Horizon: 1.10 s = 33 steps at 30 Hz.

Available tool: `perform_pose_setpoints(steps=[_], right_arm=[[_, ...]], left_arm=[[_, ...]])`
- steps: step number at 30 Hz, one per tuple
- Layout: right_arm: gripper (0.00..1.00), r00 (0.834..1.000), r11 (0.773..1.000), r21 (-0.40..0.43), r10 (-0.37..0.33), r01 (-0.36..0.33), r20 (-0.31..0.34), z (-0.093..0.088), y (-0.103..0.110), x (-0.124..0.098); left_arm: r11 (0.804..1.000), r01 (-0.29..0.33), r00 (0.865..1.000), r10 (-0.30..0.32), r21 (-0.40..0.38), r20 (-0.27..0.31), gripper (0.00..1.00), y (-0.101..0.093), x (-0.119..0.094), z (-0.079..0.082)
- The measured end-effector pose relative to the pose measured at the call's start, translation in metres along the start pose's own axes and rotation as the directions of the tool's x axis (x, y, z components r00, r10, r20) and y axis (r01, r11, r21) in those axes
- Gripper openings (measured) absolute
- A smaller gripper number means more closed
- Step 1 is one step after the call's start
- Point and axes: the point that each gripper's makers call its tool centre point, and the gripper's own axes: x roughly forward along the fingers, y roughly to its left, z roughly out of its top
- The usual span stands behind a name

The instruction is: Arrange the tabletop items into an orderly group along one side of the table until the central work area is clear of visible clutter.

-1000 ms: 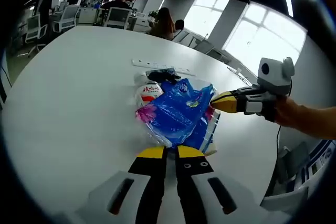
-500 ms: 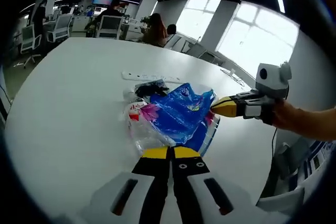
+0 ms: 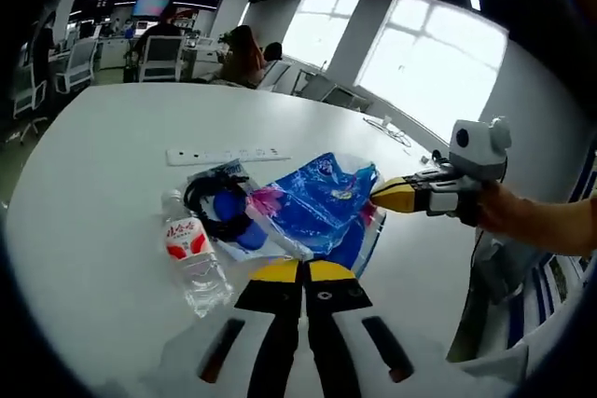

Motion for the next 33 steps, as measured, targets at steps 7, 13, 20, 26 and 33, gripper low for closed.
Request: perform_pose_setpoints(steps=[7, 13, 20, 26, 33], right_arm=[[0.00, 0.998, 0.998, 0.030, -0.065, 0.064, 0.028, -0.001, -0.029, -0.033], [0.00, 0.993, 0.992, 0.042, -0.117, 0.115, 0.028, -0.008, -0.059, -0.057], [0.00, 0.986, 0.983, 0.083, -0.165, 0.163, 0.024, -0.021, -0.092, -0.083], [0.00, 0.980, 0.975, 0.101, -0.197, 0.196, 0.001, -0.036, -0.119, -0.096], [0.00, 0.974, 0.966, 0.123, -0.225, 0.227, -0.026, -0.051, -0.148, -0.106]], left_arm=[[0.998, 0.039, 0.999, -0.038, 0.049, -0.025, 0.00, -0.033, 0.029, 0.016], [0.996, 0.068, 0.997, -0.066, 0.049, -0.051, 0.00, -0.057, 0.059, 0.020], [0.994, 0.096, 0.992, -0.092, 0.053, -0.089, 0.00, -0.082, 0.094, 0.021], [0.992, 0.112, 0.987, -0.104, 0.061, -0.119, 0.00, -0.097, 0.124, 0.020], [0.990, 0.129, 0.981, -0.119, 0.059, -0.152, 0.00, -0.113, 0.159, 0.012]])
